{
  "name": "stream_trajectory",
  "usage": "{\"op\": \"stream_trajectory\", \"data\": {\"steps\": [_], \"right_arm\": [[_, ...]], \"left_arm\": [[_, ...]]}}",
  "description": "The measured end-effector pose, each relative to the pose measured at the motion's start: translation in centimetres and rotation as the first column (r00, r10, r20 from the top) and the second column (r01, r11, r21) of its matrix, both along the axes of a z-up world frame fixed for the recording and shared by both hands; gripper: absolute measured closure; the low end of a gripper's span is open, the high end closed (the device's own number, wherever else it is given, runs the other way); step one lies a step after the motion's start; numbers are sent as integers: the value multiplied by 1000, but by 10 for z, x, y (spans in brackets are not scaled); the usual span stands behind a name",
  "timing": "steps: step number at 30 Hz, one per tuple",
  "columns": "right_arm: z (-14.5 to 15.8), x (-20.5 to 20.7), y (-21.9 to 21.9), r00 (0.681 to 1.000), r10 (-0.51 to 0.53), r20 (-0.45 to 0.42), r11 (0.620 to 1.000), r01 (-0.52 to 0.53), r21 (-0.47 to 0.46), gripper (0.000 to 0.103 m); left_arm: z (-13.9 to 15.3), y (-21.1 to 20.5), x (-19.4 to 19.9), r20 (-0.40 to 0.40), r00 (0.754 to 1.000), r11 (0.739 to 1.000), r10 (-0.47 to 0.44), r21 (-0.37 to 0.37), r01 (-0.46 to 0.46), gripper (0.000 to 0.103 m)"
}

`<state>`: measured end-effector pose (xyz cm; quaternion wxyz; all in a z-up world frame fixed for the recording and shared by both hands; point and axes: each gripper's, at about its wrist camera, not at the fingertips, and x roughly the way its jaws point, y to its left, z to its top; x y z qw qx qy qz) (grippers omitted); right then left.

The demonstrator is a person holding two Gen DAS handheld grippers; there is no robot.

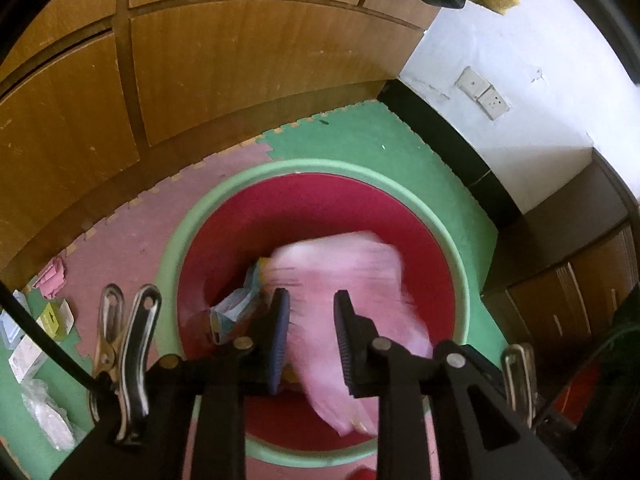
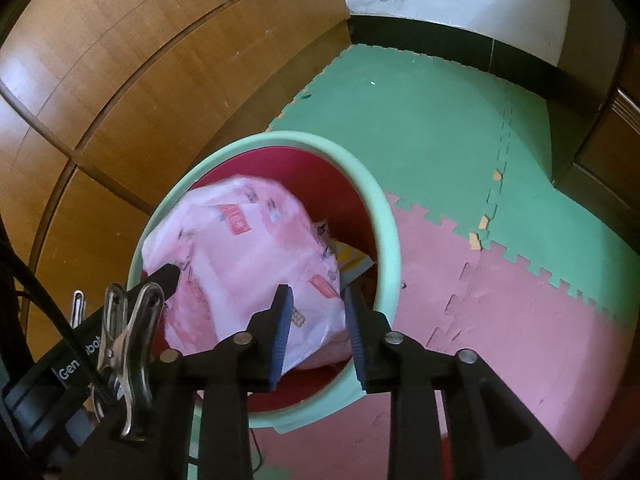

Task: Collect trash
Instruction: 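Open both grippers to drop the pink bag into the red bucket, then move both grippers away from the bucket toward the clear plastic bag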

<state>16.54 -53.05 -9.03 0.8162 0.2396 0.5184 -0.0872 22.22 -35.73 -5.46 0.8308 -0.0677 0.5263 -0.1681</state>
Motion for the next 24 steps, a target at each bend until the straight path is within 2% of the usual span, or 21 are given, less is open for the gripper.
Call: {"op": "stream_trajectory", "data": {"steps": [3,11,19,24], "right_arm": [[4,0,1,1000,3,6,1000,-3,-6,70],[14,0,4,1000,22,19,1000,-22,5,70],[36,-11,12,996,37,76,999,-39,17,69],[49,-23,29,992,86,90,996,-88,11,69]], "left_arm": [[2,2,0,-4,1000,1000,4,-4,-4,81],[14,11,-6,6,1000,1000,-1,6,1,81],[44,38,-23,36,999,1000,12,15,-12,81],[65,68,-42,54,998,998,30,48,-32,81]]}}
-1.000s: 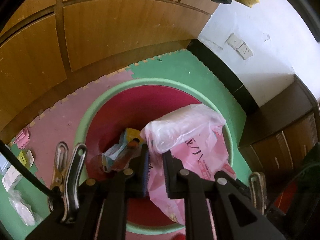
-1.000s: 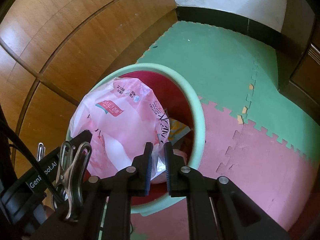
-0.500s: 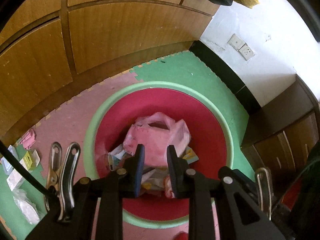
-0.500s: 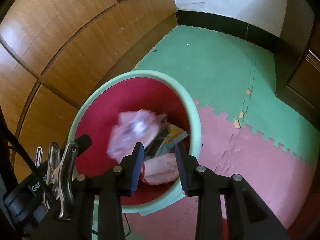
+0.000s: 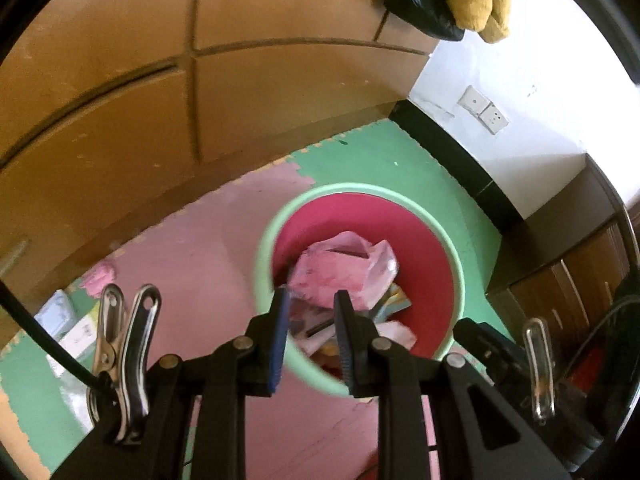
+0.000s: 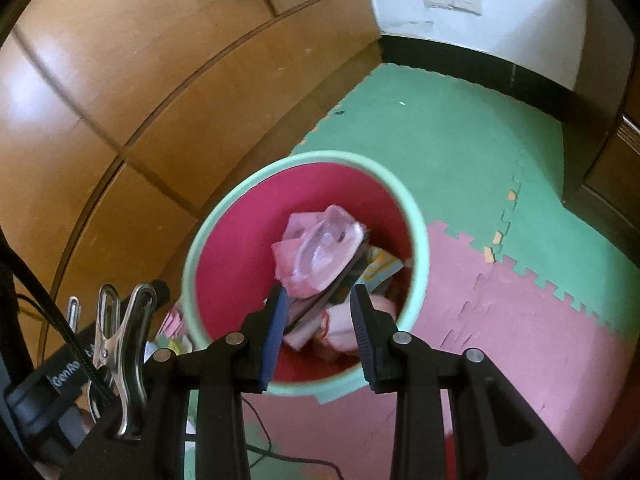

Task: Collect trash
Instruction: 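Move both grippers away from the bucket toward the clear plastic bag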

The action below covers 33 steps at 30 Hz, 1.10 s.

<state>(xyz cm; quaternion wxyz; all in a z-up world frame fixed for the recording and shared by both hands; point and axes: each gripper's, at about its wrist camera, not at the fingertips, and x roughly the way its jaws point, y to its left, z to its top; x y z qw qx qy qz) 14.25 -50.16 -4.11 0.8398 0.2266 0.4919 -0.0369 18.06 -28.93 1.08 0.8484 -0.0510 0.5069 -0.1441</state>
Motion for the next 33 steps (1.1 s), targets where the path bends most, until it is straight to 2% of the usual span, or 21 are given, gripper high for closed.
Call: {"op": "stream_trajectory", "data": {"steps": [12,16,21,28,33], "right_arm": [[51,-45,60,990,84,114,996,-87,22,69],[58,-62,75,988,72,135,993,-83,81,69],[69,-79,109,980,129,151,987,-142,78,69],[91,-104,168,954,236,184,966,-251,58,69],[108,-115,207,928,314,200,945,-326,30,69]], "left_arm": [[69,83,-69,65,995,996,75,49,-78,81],[92,114,-95,93,990,991,110,62,-116,81],[118,157,-126,122,977,980,177,69,-186,81],[149,228,-167,167,941,943,295,107,-315,81],[169,289,-195,207,893,894,401,125,-430,81]]}}
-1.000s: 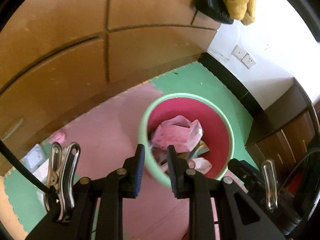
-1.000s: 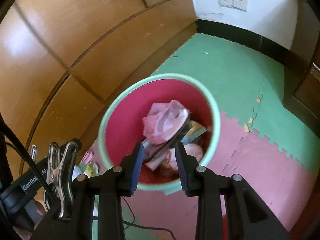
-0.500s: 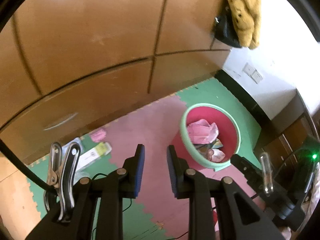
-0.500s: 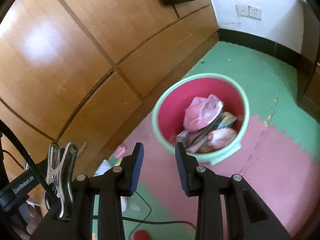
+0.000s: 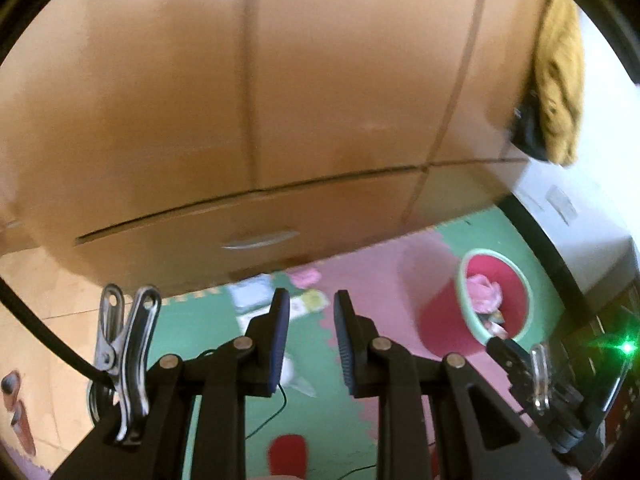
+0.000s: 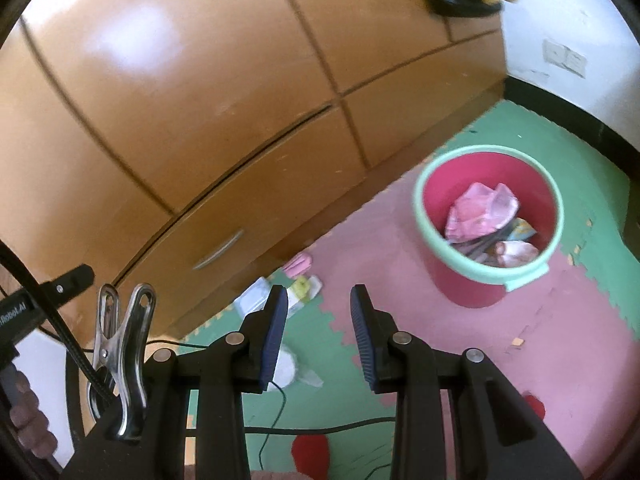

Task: Collect trash
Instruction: 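Move both grippers away from the bucket toward the clear plastic bag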

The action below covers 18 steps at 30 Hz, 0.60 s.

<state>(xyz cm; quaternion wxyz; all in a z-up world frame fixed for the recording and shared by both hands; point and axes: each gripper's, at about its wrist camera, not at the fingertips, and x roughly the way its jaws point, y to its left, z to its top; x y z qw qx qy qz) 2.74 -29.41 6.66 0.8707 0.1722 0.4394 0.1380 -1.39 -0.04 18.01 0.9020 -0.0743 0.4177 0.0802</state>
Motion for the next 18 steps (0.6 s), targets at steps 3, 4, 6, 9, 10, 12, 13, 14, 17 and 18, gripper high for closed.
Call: {"op": "stream_trajectory", "data": {"steps": [3,4,6,9,10,12,13,14,17,18], "right_arm": [[7,-4,26,998,60,15,998,-60,-20,69],[7,-5,32,997,73,17,997,-72,-25,69],[6,-5,48,994,108,17,994,-107,-21,69],[0,-5,67,990,138,11,990,-137,-17,69],[-2,-4,73,989,145,7,989,-145,-13,69],[-8,-1,85,988,158,-3,988,-158,-4,69],[-10,0,91,987,162,-6,987,-162,0,69],[-13,2,98,985,171,-11,985,-171,1,69],[-23,7,113,982,187,-26,982,-187,-3,69],[-29,10,118,981,191,-38,981,-191,-2,69]], "left_arm": [[5,35,-12,8,997,996,83,37,-83,81],[6,44,-14,8,995,994,103,42,-103,81],[4,68,-22,1,988,986,156,50,-156,81],[-4,97,-30,-18,978,978,205,45,-205,81],[-7,105,-33,-27,976,975,217,46,-215,81],[-15,116,-34,-48,972,972,231,52,-229,80],[-20,123,-33,-63,969,971,238,51,-235,80],[-23,128,-32,-74,968,970,241,46,-238,80],[-39,142,-27,-101,963,968,250,16,-250,79],[-45,145,-25,-111,961,967,253,11,-254,79]]}}
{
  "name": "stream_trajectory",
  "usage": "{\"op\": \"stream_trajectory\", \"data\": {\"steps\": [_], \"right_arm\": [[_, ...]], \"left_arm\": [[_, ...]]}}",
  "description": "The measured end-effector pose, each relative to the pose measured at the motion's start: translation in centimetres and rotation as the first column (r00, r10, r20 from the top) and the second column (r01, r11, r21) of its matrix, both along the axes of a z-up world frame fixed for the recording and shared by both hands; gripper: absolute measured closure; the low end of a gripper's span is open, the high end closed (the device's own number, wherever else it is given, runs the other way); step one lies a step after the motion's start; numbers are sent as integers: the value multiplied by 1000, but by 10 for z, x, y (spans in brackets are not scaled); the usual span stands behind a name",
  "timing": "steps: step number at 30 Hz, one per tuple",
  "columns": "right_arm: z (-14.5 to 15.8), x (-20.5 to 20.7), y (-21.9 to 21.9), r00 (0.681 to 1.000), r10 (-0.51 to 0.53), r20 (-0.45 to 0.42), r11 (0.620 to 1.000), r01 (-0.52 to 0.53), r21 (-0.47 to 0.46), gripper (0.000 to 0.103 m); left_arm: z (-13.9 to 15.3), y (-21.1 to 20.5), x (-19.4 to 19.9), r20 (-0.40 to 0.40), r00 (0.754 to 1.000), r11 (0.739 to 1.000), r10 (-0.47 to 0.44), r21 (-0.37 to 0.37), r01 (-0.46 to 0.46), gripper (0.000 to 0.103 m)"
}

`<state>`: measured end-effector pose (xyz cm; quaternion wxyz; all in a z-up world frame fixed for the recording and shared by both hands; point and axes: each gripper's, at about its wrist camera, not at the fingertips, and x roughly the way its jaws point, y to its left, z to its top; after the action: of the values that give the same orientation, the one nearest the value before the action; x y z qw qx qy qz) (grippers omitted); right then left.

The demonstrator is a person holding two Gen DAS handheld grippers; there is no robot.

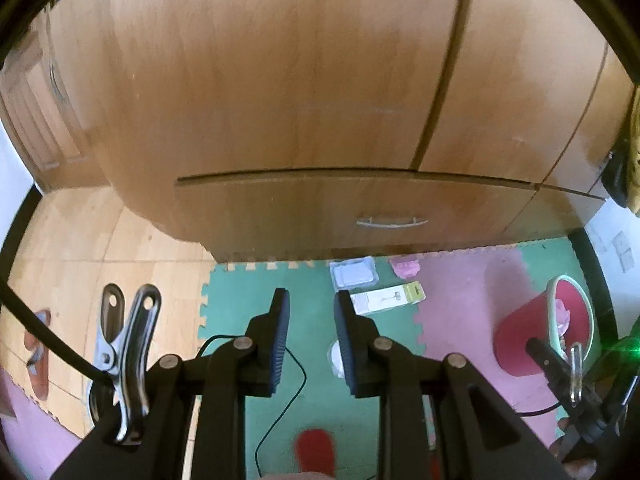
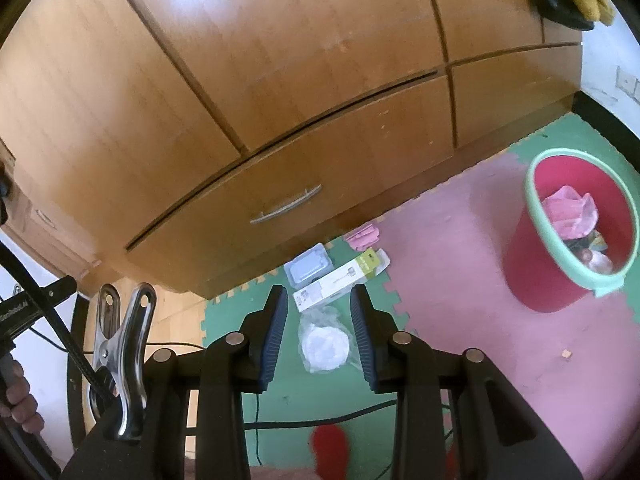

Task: Collect trash
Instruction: 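Move both grippers away from the bucket toward the clear plastic bag, then lower both grippers onto the clear plastic bag and close them on it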

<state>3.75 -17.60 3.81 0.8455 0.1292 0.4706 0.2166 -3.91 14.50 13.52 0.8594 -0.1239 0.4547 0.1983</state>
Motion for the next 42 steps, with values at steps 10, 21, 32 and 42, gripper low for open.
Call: {"op": "stream_trajectory", "data": {"steps": [10,21,32,42], "right_arm": [[-70,23,48,990,48,-129,996,-57,-66,69],[-146,39,90,971,67,-228,983,-104,-154,69],[-238,52,114,933,57,-355,976,-128,-178,69],[-301,64,119,893,4,-450,982,-88,-167,69]], "left_arm": [[-103,49,28,-181,981,997,71,-7,-74,79],[-196,83,76,-286,954,992,86,-67,-109,79],[-303,60,100,-383,924,950,-22,-296,-100,79],[-374,49,123,-424,904,931,-57,-349,-105,74]]}}
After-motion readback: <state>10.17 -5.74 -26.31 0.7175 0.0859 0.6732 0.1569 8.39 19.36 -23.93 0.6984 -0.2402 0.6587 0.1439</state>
